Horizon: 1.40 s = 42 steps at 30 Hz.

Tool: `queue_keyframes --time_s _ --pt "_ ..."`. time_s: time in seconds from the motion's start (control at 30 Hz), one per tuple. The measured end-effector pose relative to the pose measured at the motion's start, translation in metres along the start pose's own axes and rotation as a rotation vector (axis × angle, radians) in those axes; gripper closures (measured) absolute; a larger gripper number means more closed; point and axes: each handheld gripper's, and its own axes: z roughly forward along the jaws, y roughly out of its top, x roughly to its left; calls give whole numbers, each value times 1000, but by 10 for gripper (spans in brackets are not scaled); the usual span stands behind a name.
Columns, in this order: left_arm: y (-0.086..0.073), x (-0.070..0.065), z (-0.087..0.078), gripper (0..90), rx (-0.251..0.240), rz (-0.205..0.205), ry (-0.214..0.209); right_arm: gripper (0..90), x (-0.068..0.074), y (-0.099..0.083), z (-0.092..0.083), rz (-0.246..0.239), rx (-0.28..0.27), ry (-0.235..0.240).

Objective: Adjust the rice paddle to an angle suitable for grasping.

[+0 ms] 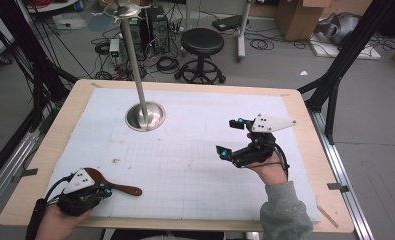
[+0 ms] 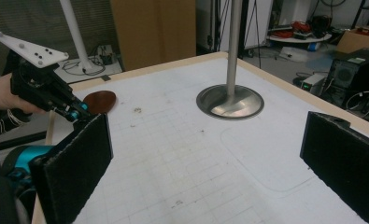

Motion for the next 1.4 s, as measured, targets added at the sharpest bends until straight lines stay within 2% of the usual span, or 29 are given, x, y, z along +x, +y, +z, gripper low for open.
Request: queue_keyframes --time_s 0.17,0.37,0.6,1.4 --pt "0 -3 10 895 44 24 -11 9 1 0 1 -3 5 5" --pt "2 -3 14 895 36 32 -18 9 1 0 1 -1 12 1" --pt "8 0 23 895 32 39 -3 9 5 1 0 -15 25 -9" --pt "29 18 47 894 30 3 51 10 10 -8 -21 -5 42 -55"
